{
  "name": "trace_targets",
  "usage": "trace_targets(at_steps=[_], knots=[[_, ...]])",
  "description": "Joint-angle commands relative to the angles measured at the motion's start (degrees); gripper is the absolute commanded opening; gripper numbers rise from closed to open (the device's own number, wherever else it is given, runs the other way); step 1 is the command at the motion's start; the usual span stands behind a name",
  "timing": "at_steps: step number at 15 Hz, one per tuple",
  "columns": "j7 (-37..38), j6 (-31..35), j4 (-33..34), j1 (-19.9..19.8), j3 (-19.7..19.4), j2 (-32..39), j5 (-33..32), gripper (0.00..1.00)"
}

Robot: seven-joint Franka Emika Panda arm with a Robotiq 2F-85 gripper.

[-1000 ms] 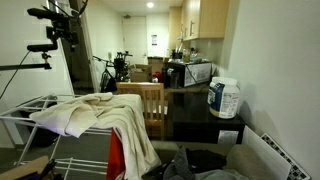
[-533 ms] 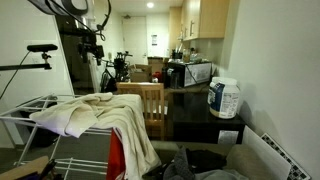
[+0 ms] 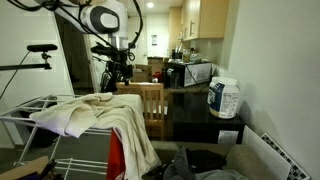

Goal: Cover the Ironing board stand with a towel

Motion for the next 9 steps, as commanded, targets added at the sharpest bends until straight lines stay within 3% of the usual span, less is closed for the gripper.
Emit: trace_targets(at_steps=[1,9], knots=[[-2.0,3.99,-1.81,-2.87,-2.45,3.35,-1.7,1.0],[4.51,12.24,-0.04,-5.93,-5.89,14.81,-2.59,1.0]])
